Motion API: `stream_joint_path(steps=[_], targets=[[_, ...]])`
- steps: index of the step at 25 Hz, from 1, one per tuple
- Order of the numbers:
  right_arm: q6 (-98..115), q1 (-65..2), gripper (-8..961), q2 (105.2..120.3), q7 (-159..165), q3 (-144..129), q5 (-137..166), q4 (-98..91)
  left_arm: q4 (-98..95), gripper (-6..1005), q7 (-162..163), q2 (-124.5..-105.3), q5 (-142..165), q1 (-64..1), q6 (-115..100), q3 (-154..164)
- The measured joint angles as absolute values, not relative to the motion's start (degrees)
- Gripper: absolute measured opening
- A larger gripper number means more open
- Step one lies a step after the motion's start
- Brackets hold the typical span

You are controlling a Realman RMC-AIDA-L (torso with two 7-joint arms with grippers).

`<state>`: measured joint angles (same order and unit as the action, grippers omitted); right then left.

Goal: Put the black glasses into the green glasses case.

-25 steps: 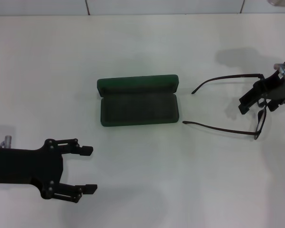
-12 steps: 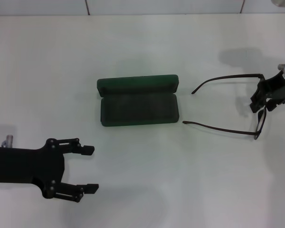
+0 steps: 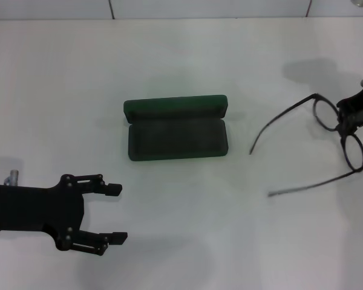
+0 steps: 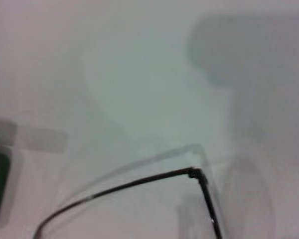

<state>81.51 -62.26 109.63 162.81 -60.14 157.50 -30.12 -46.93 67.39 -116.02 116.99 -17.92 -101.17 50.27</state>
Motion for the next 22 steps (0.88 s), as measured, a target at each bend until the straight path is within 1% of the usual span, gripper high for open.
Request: stream_joint_path(steps=[1,6,14,18,22], targets=[[81.5,-62.2,118,109.78,162.8,-60.4,158.5,-30.8,-46.9,874,67.4,-116.01,117.0,-17.9,-101.2,50.3],[81.8,-61.2,55,110.01,162.6,-61.2,159.4,-33.9,-46.6,873,67.4,-115.93,117.0,-18.0,-101.1,50.1],[81.8,-60.3,55,110.47,160.5,-61.3,158.8,-36.0,-46.6,872,67.4,-115.95,117.0,-18.0,-101.0,49.7],[82.0,-57.0,55,111.43,158.3,-60.9,157.6,-42.6,-46.6,872,67.4,-116.67,116.7,-17.9,-100.7,46.5],[81.9,-53.1,55,111.63,156.0,-59.4,153.6,-48.3,-46.6,871,68.8,-117.30,116.7,-18.0,-101.0,45.4]])
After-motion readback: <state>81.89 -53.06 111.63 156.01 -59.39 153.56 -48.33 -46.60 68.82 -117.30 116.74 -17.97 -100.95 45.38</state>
